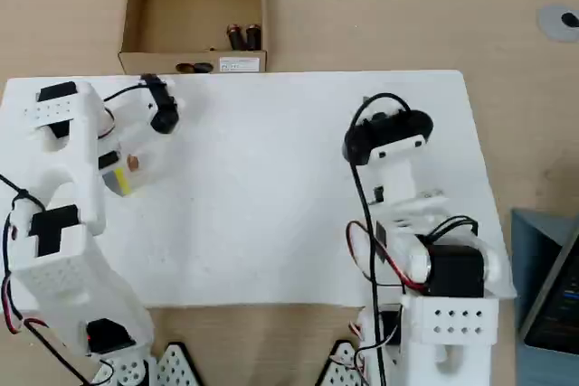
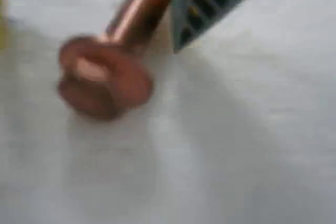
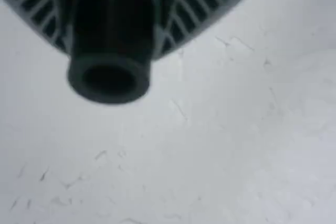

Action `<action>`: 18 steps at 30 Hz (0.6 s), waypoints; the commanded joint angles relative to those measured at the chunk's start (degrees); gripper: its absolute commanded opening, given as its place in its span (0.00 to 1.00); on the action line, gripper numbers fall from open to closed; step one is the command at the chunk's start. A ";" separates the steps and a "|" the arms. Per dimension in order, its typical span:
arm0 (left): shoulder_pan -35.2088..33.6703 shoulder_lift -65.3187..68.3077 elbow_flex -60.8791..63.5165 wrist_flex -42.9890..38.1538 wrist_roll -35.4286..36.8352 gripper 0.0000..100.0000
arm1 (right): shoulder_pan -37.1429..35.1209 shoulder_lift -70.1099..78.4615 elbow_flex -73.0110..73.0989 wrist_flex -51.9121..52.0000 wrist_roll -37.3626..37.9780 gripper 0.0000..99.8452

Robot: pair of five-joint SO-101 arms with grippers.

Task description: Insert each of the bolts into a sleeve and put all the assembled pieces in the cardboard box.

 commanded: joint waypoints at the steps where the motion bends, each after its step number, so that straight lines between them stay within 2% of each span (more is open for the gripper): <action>1: 0.70 2.95 -4.75 -2.46 -2.11 0.02 | 0.40 -0.75 0.04 -1.05 0.09 0.01; 10: 1.23 2.77 -4.75 -0.53 -1.85 0.00 | 0.40 -0.84 0.04 -1.05 0.09 0.01; 13: 1.23 2.42 -6.68 0.09 1.58 0.00 | 0.40 -0.84 0.04 -1.05 0.09 0.01; 18: 1.23 1.01 -13.89 9.93 3.43 0.00 | 0.40 -0.84 -0.04 -1.05 0.09 0.01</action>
